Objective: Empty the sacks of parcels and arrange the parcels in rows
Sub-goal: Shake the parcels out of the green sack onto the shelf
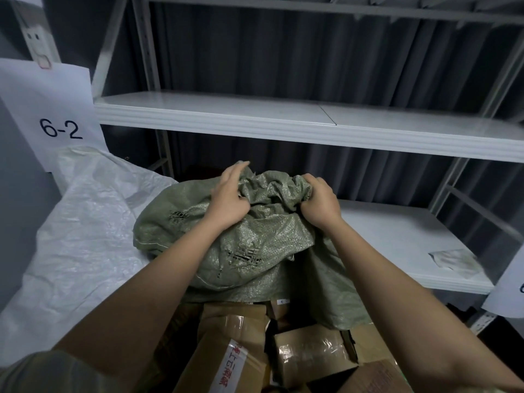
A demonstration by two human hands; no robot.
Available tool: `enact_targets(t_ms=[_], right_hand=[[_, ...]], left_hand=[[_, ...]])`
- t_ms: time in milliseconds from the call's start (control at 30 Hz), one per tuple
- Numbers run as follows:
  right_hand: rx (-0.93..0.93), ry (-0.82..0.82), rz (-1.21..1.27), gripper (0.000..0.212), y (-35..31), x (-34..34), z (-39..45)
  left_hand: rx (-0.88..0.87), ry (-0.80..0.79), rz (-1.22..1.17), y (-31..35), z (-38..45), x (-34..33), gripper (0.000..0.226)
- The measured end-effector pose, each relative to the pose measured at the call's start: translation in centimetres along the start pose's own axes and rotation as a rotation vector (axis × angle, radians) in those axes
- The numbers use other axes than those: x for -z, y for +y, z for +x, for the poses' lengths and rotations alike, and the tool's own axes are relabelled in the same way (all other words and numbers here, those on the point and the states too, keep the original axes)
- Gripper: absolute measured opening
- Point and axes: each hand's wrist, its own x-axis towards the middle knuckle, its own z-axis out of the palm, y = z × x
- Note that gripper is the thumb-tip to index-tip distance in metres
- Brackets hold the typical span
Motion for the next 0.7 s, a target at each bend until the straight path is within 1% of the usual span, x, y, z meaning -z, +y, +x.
enact_targets(t_ms=[67, 100, 167, 200, 267, 333, 400, 467, 600, 633, 700], right_hand=[[-0.031, 0.03, 0.041, 0.04, 0.0, 0.0, -0.1], [-0.042, 0.036, 0.059, 0.04, -0.1, -0.1, -0.1], [-0.049, 0.029, 0.086, 0.04, -0.3, -0.3, -0.3], [-0.048, 0.02, 0.095, 0.04, -0.3, -0.3, -0.3], [-0.044, -0.008, 0.109, 0.038, -0.3, 0.0, -0.5], [-0.042, -0.059, 0.119, 0.035, -0.4, 0.5, -0.6], [-0.038, -0.109, 0.123, 0.037, -0.4, 1.2, -1.0], [-0.028, -0.13, 0.131, 0.041, -0.1, 1.7, -1.5], [-0.028, -0.127, 0.284, 0.055, 1.5, 1.5, -3.5], [-0.022, -0.126, 0.319, 0.06, 2.0, 1.2, -4.0], [-0.009, -0.117, 0.328, 0.068, 3.1, 0.9, -5.5]], left_hand=[[-0.032, -0.188, -0.094, 1.4, -0.8, 0.1, 0.088], [-0.039, -0.274, -0.078, 2.1, -1.1, 0.1, 0.091], [-0.04, -0.397, 0.058, 3.1, -1.6, -0.2, 0.1], [-0.035, -0.433, 0.151, 3.4, -1.7, -0.4, 0.107], [-0.028, -0.444, 0.299, 3.4, -2.0, -1.3, 0.124], [-0.035, -0.37, 0.364, 3.2, -2.3, -2.2, 0.135], [-0.03, -0.29, 0.388, 2.9, -2.4, -3.1, 0.138], [-0.009, -0.248, 0.404, 3.0, -2.6, -4.0, 0.13], [0.009, -0.158, 0.442, 2.7, -3.4, -5.5, 0.081], [0.004, -0.137, 0.46, 2.5, -3.6, -5.7, 0.073], [-0.008, -0.125, 0.492, 2.0, -4.2, -6.7, 0.065]])
